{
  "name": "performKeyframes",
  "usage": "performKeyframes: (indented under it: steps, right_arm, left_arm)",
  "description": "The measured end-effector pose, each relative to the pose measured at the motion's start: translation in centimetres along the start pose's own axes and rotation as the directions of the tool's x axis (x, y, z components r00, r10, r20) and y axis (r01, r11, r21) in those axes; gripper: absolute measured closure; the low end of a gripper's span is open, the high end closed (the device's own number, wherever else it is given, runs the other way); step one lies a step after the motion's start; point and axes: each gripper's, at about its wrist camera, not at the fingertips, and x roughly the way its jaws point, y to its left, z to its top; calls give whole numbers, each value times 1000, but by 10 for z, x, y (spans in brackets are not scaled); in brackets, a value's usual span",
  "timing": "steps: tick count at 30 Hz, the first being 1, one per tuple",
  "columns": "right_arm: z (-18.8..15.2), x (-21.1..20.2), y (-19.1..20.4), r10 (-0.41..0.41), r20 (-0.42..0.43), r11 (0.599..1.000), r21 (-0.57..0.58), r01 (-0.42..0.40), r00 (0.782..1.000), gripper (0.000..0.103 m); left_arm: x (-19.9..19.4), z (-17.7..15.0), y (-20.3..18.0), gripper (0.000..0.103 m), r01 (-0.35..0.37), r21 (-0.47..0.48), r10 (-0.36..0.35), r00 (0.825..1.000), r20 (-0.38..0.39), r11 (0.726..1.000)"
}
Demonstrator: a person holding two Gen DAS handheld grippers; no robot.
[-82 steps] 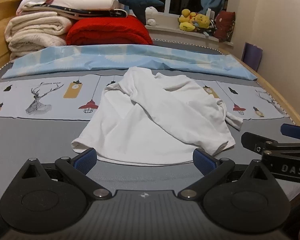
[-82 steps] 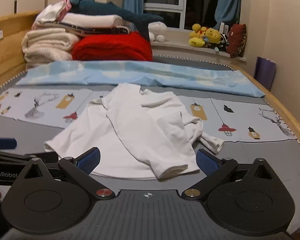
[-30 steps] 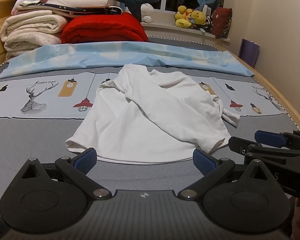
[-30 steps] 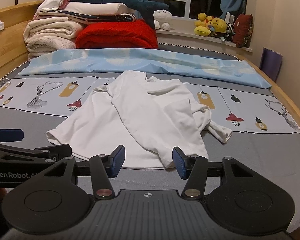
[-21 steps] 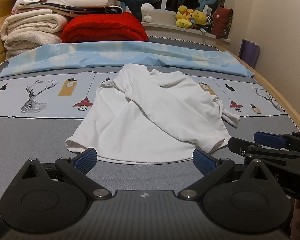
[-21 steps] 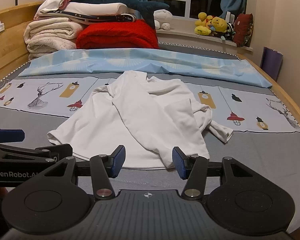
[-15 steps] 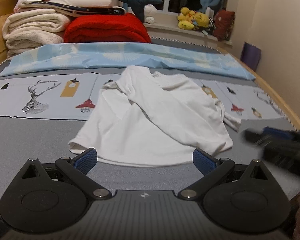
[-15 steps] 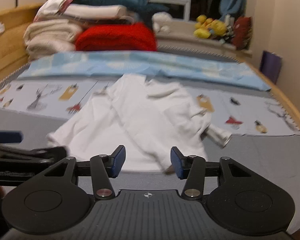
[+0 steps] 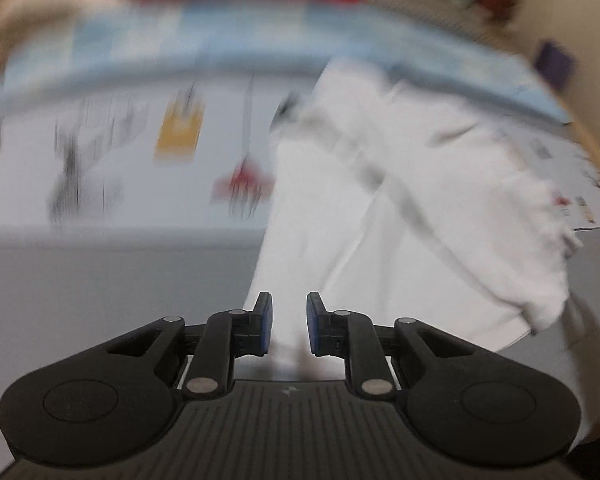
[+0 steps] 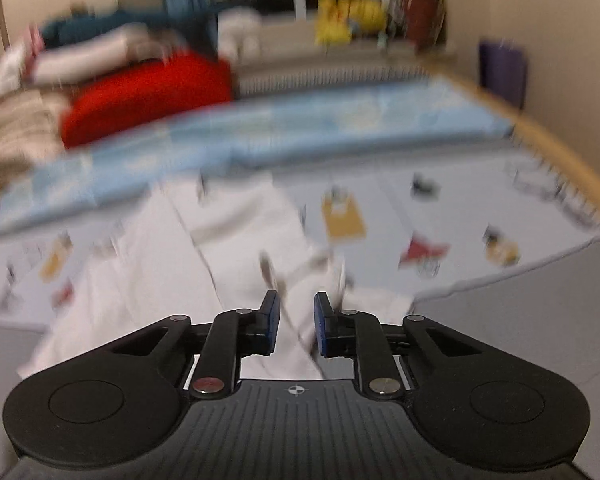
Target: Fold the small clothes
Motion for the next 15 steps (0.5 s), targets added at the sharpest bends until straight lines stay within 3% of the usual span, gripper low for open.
performKeyframes:
  steps: [1, 2, 5, 7, 10, 11, 12, 13, 15]
  right_arm:
    - [-6, 22, 0, -3, -71, 1000, -9, 3, 997, 83]
    - [-9, 39, 1, 1, -131, 1000, -15, -3, 991, 82]
    - [-16, 80, 2, 10, -246, 1000, -9, -12, 969, 57]
    - [-24, 100, 3, -8, -307, 1000, -23, 1, 952, 55]
    - [-31, 117, 1, -46, -366, 998, -49, 30, 929, 55]
    - [-33, 120, 0, -44, -380, 998, -48, 28, 924, 56]
    - [-36, 122, 0, -36, -400, 999, -45, 20, 916, 58]
    - [-39, 123, -1, -25, -416, 999, -45, 6, 909, 64]
    - [-40, 118, 0, 16, -433, 998, -45, -39, 901, 98]
  left_arm:
    - [9, 3, 9, 76, 23, -50, -24, 1000, -17, 998]
    - [18, 6, 14, 62, 31, -82, -34, 999, -36, 996]
    - [44, 11, 24, 37, 22, -127, -32, 996, -81, 992]
    - [63, 13, 28, 34, -8, -144, -13, 989, -147, 990]
    - [81, 13, 28, 35, -16, -128, -6, 985, -170, 992]
    - [87, 11, 27, 46, -26, -112, 4, 981, -192, 993]
    - [90, 8, 25, 80, -18, -90, -1, 979, -206, 996]
    - [91, 5, 23, 91, -7, -63, -6, 977, -213, 998]
    - [84, 1, 20, 95, -6, -11, 4, 981, -195, 1000]
